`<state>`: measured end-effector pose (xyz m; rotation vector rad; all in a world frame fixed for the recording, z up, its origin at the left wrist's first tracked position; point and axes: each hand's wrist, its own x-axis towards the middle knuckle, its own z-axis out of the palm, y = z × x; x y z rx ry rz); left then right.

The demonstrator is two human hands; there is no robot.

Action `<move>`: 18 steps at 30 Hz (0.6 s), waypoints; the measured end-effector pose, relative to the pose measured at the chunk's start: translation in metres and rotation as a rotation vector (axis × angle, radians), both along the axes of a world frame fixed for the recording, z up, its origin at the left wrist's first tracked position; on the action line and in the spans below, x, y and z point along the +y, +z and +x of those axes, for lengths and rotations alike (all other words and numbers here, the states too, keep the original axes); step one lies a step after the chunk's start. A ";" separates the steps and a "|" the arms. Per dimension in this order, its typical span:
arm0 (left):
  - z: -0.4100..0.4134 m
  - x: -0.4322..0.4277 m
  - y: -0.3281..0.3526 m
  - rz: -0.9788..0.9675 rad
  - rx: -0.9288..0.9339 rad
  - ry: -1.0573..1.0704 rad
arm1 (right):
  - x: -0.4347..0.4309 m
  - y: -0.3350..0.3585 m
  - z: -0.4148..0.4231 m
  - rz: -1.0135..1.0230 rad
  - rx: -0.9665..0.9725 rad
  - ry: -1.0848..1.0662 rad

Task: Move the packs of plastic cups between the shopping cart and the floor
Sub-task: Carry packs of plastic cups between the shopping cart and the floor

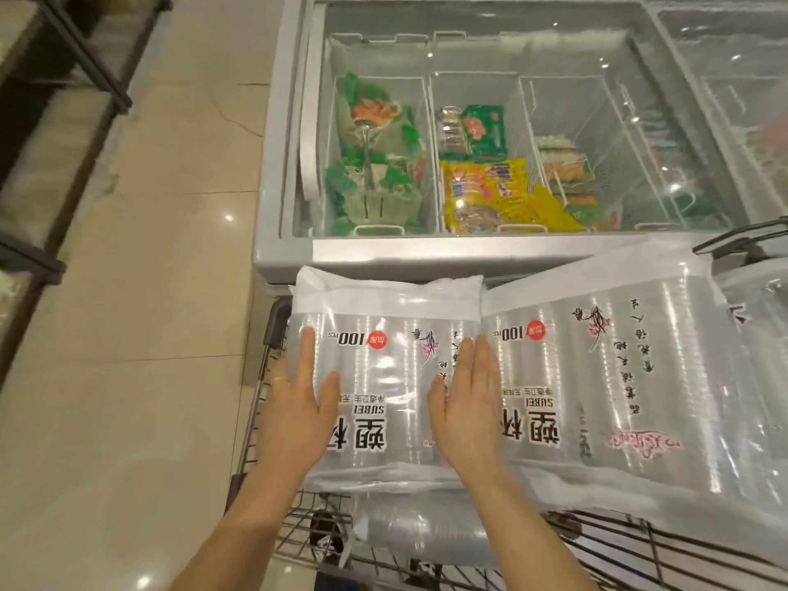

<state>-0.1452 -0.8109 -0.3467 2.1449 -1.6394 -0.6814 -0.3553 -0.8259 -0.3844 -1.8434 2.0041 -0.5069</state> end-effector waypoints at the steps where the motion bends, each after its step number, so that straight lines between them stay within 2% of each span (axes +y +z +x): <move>1: 0.000 -0.001 -0.001 0.002 -0.014 -0.009 | -0.001 -0.002 0.000 -0.009 0.042 0.010; 5: -0.001 -0.003 -0.001 0.022 -0.071 -0.010 | -0.003 -0.003 0.002 0.002 0.191 0.006; 9: 0.005 -0.003 -0.003 0.087 -0.129 -0.026 | -0.004 0.005 -0.004 0.085 0.256 0.043; 12: 0.007 -0.002 0.009 0.133 -0.257 -0.012 | -0.004 0.023 -0.011 0.198 0.228 0.108; 18: 0.008 -0.003 0.063 0.037 -0.350 -0.051 | -0.007 0.087 -0.008 0.046 0.126 0.170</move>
